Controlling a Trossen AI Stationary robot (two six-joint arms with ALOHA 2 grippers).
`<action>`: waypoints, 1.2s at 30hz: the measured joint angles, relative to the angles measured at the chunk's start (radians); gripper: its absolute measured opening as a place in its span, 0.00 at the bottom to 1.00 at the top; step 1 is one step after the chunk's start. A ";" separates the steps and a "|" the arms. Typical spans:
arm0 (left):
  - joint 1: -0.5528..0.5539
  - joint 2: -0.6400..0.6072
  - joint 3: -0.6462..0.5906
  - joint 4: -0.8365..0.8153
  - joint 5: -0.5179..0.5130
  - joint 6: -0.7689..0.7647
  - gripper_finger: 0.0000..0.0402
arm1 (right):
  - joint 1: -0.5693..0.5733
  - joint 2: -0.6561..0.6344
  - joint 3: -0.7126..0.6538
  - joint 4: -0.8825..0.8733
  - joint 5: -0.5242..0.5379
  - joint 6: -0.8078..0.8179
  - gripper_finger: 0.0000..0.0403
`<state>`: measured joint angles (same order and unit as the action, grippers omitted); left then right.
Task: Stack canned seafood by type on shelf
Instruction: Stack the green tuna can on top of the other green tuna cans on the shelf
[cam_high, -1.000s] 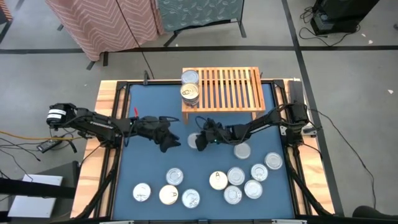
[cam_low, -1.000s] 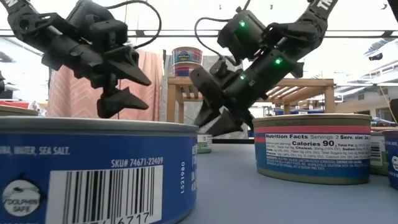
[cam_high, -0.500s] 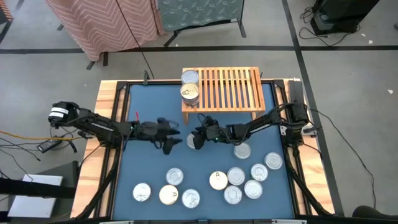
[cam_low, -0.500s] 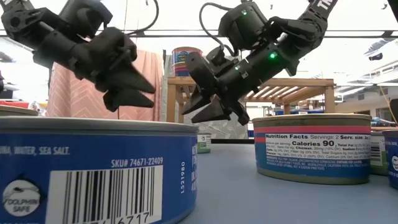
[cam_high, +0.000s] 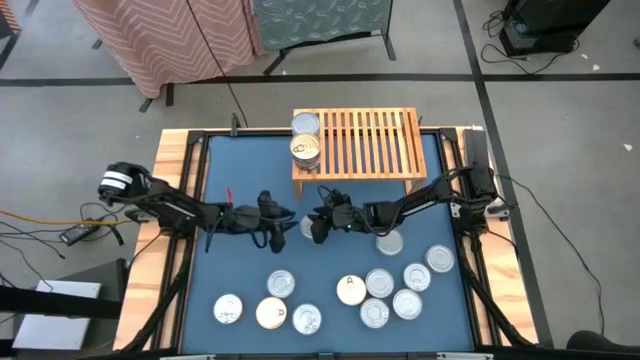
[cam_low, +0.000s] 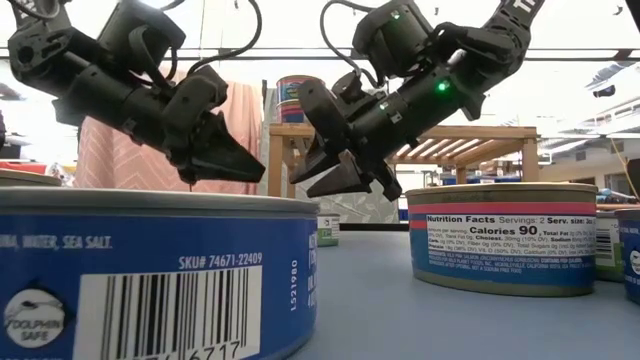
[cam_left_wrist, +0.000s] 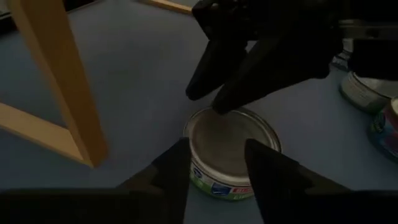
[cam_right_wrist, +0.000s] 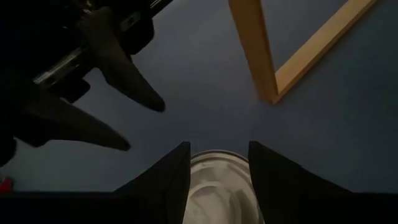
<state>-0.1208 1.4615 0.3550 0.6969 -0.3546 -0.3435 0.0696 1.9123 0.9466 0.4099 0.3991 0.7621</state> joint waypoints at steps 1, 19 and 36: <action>0.000 0.007 0.000 0.003 0.000 0.000 0.34 | 0.000 -0.002 0.000 0.000 0.000 0.001 0.41; -0.007 0.187 0.083 0.078 0.061 0.052 0.01 | 0.000 -0.014 0.001 -0.070 -0.008 0.056 0.40; -0.055 0.278 0.085 0.072 0.024 0.018 0.01 | 0.059 -0.122 0.001 -0.258 -0.026 0.167 0.63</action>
<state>-0.1760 1.7393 0.4400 0.7693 -0.3302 -0.3256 0.1284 1.7904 0.9474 0.1517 0.3732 0.9295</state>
